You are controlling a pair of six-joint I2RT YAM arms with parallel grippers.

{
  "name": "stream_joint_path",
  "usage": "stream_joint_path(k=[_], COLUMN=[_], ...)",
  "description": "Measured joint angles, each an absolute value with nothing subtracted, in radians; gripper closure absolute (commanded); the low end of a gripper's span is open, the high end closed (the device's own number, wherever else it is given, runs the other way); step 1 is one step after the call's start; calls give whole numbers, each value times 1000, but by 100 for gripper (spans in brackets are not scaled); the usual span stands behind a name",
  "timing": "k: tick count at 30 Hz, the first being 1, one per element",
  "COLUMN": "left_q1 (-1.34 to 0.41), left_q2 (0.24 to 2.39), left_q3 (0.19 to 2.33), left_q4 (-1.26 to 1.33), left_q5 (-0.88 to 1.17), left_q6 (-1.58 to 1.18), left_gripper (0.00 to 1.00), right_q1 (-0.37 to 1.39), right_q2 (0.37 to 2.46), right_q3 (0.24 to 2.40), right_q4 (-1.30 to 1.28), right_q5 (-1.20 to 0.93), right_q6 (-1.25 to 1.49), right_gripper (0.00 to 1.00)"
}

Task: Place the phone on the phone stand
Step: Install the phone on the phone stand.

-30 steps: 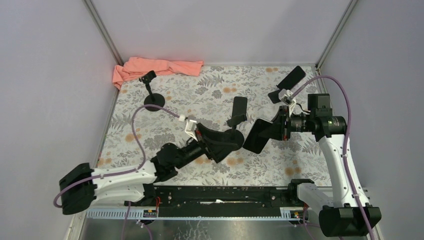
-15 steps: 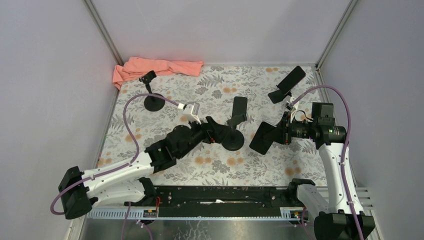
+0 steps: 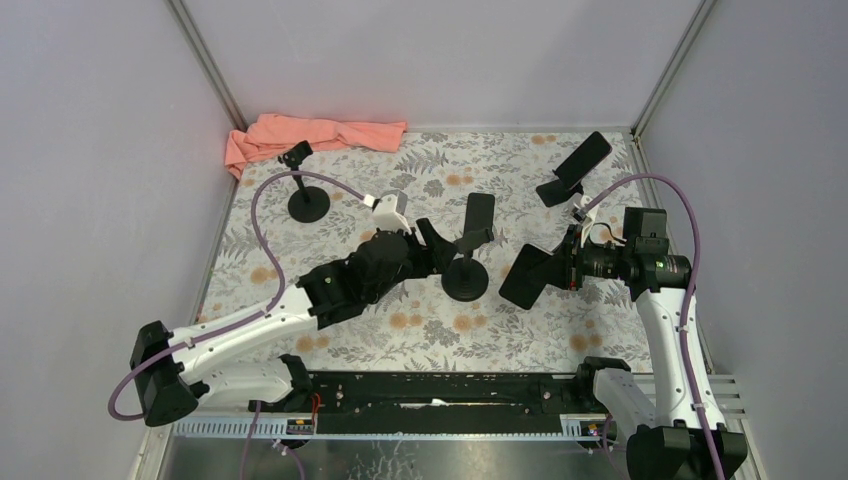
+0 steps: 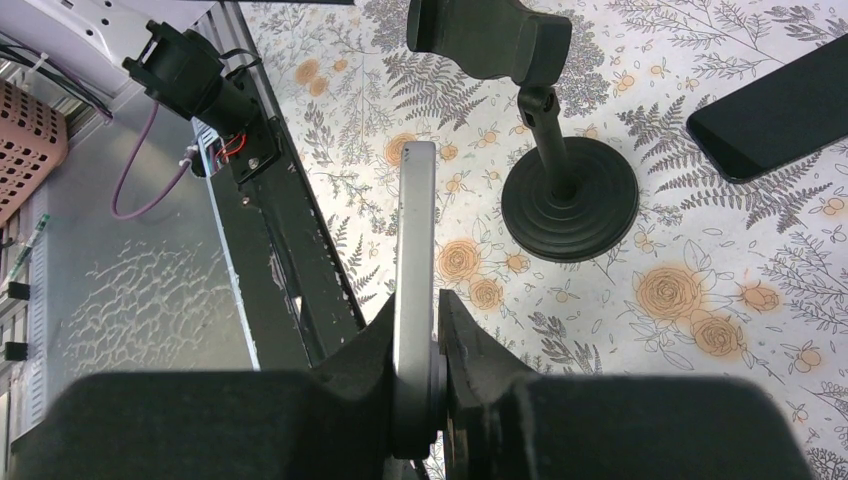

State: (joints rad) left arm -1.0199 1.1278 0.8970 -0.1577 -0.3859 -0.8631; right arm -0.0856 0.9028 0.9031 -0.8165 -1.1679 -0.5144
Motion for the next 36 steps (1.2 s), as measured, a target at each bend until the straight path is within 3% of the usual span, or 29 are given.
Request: stream_joint_path(k=[15, 19, 25, 29, 36], left_q1=[-1029, -1071, -1110, -1111, -1111], left_q2=[1235, 1307, 1407, 1446, 1465], left_q3=[1086, 1139, 1245, 1275, 1294], left_q4=[-332, -374, -458, -505, -542], left_q5=[-403, -442, -530, -574, -623], left_q6=[-801, -791, -807, -824, -833], left_gripper=[27, 33, 51, 52, 62], right_q1=[-93, -93, -93, -95, -99], right_q2=[902, 898, 892, 888, 885], right_q3=[898, 898, 896, 890, 887], right_q4=[-799, -797, -794, -794, -794], right_q5=[-1169, -1169, -1170, -1171, -1171], right_q6=[-499, -497, -495, -492, -491], right_gripper=[100, 100, 100, 100, 100])
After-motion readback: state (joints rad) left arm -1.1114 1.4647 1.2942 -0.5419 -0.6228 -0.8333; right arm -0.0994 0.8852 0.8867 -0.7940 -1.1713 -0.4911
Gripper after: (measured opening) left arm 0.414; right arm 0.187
